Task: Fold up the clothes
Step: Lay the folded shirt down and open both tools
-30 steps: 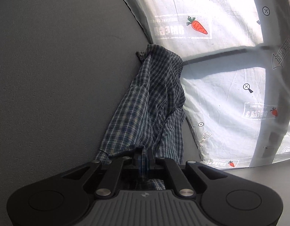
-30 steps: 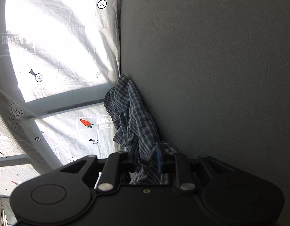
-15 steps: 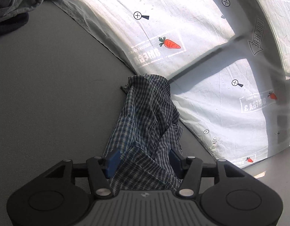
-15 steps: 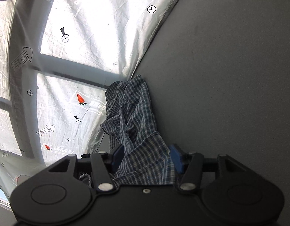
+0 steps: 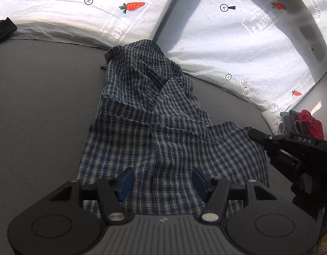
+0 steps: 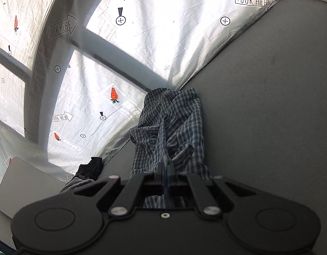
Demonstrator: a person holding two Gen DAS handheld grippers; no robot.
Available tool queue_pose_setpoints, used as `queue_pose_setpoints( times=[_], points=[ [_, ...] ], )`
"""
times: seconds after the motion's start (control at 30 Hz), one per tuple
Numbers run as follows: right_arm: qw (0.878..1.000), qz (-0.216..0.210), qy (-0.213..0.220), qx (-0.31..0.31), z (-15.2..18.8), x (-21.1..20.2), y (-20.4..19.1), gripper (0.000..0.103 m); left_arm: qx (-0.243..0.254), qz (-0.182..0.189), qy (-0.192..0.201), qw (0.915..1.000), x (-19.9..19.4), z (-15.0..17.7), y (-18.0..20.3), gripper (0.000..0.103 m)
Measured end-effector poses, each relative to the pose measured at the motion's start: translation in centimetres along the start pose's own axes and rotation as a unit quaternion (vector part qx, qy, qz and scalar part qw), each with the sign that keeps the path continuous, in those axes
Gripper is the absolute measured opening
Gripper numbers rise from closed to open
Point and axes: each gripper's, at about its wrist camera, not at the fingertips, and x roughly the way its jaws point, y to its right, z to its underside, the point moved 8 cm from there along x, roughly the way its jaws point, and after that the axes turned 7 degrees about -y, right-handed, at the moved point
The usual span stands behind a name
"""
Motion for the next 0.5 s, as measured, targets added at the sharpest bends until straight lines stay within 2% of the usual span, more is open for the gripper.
queue_pose_setpoints(
  times=[0.1,0.23,0.27,0.37,0.43,0.5],
  points=[
    [1.0,0.017,0.001,-0.013,-0.7,0.7,0.0,0.002,0.022,-0.022,-0.014,0.9994,1.1,0.7,0.3,0.061],
    [0.997,0.059,-0.04,0.005,0.4,1.9,2.2,0.006,0.027,-0.069,-0.045,0.9962,3.7,1.9,-0.6,0.062],
    [0.997,0.063,-0.041,0.018,0.7,1.5,2.7,0.011,0.023,-0.069,-0.047,0.9963,3.9,2.0,-0.9,0.062],
    [0.995,0.072,-0.045,0.057,1.6,0.1,4.2,0.058,0.002,-0.062,-0.048,0.9969,4.0,1.9,-1.5,0.066],
    [0.991,0.034,-0.039,0.126,2.6,-1.0,5.4,0.058,0.005,-0.066,-0.048,0.9967,4.0,1.9,-1.4,0.069],
    [0.979,-0.012,-0.03,0.201,3.6,-2.2,6.6,0.063,0.012,-0.069,-0.048,0.9964,4.0,2.1,-1.1,0.072]
  ],
)
